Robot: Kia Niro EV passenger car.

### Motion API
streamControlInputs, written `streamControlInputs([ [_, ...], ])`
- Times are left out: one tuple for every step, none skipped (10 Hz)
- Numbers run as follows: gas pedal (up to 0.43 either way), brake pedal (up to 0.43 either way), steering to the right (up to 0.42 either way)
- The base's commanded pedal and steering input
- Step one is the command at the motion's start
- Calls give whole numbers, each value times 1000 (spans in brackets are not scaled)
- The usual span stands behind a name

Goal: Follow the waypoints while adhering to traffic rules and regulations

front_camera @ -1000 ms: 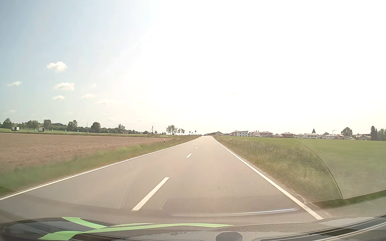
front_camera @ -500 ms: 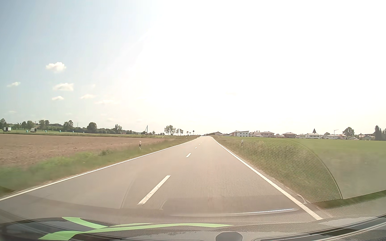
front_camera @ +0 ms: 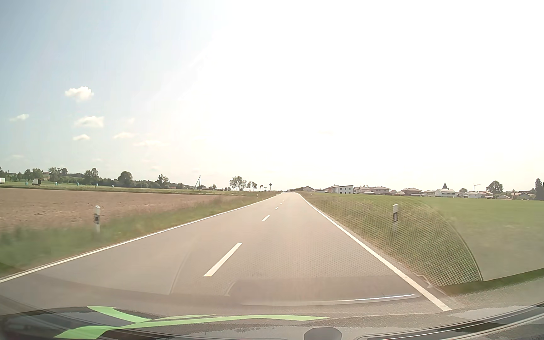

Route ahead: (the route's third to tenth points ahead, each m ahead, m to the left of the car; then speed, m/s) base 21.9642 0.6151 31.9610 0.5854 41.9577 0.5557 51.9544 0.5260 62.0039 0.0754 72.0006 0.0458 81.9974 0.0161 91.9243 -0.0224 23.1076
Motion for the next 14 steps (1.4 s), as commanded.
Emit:
streamControlInputs([
  [67, 0, -1],
  [67, 0, -1],
  [79, 0, 0],
  [79, 0, 0],
  [79, 0, 0],
  [79, 0, 0],
  [79, 0, 0],
  [79, 0, -1],
  [79, 0, -5],
  [79, 0, -5],
  [79, 0, -4],
  [79, 0, -3],
  [67, 0, -2],
  [28, 0, -2],
])
